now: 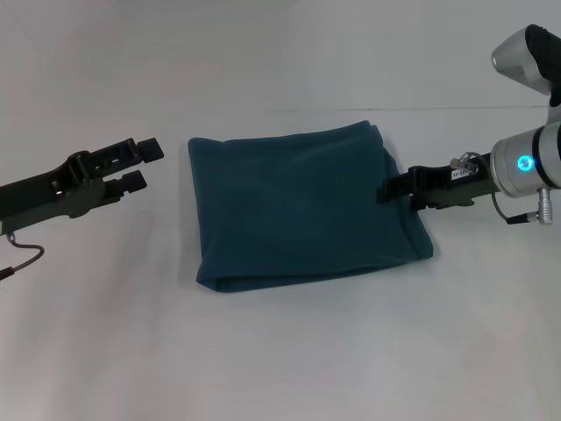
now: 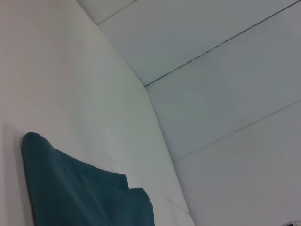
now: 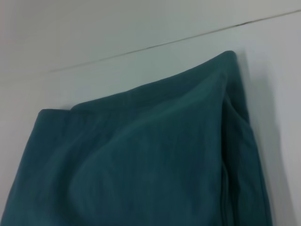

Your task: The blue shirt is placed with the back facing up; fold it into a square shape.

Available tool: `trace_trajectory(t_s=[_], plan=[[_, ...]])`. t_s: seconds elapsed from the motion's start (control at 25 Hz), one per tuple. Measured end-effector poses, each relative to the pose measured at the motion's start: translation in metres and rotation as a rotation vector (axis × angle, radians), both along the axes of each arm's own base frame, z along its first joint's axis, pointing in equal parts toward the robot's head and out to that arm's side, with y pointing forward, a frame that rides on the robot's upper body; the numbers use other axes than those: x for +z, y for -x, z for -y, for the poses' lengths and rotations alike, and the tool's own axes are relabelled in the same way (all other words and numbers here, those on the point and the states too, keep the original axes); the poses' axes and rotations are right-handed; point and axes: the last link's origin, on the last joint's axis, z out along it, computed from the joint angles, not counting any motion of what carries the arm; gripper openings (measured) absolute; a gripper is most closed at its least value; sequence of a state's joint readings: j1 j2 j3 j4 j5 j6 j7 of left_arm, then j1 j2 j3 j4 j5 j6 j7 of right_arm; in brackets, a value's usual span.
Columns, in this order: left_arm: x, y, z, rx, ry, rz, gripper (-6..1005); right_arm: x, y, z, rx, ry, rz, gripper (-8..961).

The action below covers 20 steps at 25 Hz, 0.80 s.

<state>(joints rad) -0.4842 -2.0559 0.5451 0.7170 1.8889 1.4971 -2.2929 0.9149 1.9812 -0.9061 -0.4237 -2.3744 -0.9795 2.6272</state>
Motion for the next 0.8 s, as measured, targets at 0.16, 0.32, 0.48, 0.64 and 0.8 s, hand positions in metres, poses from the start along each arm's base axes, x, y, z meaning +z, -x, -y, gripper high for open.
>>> trace_trajectory(t_s=[0.16,0.32,0.48,0.64,0.8], plan=[[0.000,0.000,-0.002,0.006,-0.006,-0.005,860,-0.002,0.003,-0.001,0.005,-0.002,-0.002,688],[0.000,0.001,-0.003,0.010,-0.010,-0.008,860,-0.007,0.007,-0.002,0.015,-0.003,0.002,688],[0.000,0.001,-0.004,0.011,-0.012,-0.010,860,-0.011,0.007,-0.001,0.014,0.003,0.010,687],[0.000,0.001,-0.004,0.011,-0.014,-0.011,860,-0.018,0.008,0.001,0.017,0.006,0.019,688],[0.000,0.001,-0.004,0.009,-0.014,-0.012,860,-0.023,0.009,0.001,0.020,0.001,0.028,685]])
